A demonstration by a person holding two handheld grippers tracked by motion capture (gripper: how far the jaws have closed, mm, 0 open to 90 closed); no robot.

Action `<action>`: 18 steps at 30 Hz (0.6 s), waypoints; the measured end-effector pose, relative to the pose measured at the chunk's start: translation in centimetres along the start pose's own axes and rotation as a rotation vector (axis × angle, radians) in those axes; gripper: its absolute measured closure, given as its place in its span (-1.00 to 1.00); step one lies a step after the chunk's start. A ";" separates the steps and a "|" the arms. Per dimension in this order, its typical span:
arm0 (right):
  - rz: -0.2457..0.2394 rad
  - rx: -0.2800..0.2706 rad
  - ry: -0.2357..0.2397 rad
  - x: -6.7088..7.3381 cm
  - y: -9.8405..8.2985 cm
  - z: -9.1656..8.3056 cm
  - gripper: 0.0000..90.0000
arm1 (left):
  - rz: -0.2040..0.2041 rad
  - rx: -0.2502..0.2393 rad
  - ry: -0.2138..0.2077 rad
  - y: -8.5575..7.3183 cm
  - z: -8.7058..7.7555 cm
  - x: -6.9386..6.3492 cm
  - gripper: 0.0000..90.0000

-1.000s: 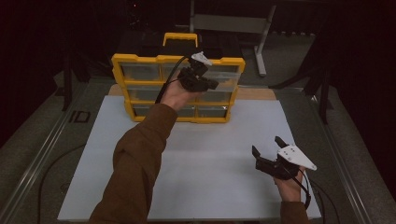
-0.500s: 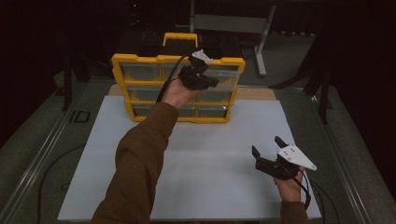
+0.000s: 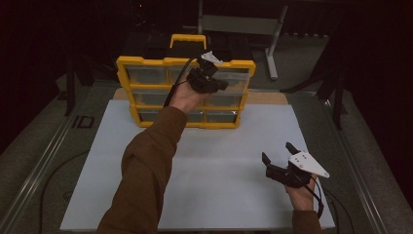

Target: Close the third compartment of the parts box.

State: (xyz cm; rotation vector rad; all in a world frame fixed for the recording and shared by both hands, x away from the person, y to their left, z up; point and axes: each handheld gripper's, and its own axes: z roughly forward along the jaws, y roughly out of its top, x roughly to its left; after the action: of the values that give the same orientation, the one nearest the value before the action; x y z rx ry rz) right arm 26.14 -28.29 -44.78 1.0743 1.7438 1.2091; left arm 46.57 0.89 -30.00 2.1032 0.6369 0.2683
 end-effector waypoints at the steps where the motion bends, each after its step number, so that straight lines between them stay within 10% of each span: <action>1: -0.001 0.000 -0.001 0.0 0.0 0.0 -0.75 | -0.001 0.000 0.000 0.0 0.0 0.0 1.00; 18: -0.003 0.008 0.000 0.0 -0.2 0.1 -0.75 | -0.032 -0.010 0.031 0.0 0.5 0.5 1.00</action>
State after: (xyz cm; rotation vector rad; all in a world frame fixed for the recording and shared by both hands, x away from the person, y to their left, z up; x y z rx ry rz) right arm 26.24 -28.31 -44.97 1.0757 1.7509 1.2016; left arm 47.21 0.85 -30.34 2.0809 0.6858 0.2861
